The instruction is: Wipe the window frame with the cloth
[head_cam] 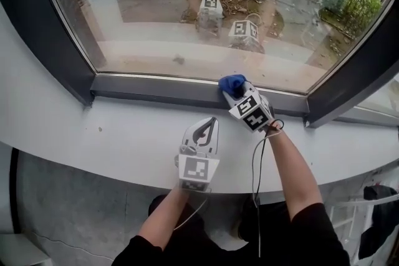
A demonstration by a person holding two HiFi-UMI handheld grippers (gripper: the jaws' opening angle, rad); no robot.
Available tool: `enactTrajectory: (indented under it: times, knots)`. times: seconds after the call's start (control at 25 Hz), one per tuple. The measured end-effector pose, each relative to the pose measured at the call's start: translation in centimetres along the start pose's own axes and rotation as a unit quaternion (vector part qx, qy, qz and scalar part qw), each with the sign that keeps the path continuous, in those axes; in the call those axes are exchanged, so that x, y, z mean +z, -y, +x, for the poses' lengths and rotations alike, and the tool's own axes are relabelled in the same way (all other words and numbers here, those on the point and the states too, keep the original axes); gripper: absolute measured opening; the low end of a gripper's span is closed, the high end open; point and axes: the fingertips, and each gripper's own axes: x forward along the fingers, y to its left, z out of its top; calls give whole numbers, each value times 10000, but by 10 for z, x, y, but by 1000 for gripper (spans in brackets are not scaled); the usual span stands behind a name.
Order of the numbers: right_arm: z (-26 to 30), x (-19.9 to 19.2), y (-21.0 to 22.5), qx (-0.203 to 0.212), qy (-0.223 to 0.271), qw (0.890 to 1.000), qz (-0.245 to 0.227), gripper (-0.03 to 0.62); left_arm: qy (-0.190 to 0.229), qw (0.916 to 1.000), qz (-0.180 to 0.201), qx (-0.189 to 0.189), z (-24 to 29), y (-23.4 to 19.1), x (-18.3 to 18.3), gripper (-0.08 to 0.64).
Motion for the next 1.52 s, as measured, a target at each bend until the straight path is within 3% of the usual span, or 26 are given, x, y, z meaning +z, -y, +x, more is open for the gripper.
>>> enactTrajectory:
  times: [0.36, 0.52, 0.8, 1.08, 1.32, 1.52]
  knots:
    - [0, -3, -1, -59, -5, 10000, 0, 41, -240, 9997, -25, -20, -5, 1, 0, 6]
    - [0, 3, -2, -24, 43, 9999, -142, 41, -71, 9997, 43, 216, -1, -7, 5, 6]
    - [5, 10, -1, -83, 21, 9999, -138, 41, -252, 9982, 196, 514, 3, -10, -6, 6]
    - [8, 5, -9, -31, -17, 9996, -280, 41, -940, 9914, 6, 912, 6, -14, -4, 6]
    - [6, 8, -7, -30, 23, 9997, -247, 41, -791, 9935, 583, 582, 18, -13, 8, 6]
    - [9, 15, -10, -173, 42, 9994, -285, 41, -630, 9958, 474, 464, 19, -26, -5, 6]
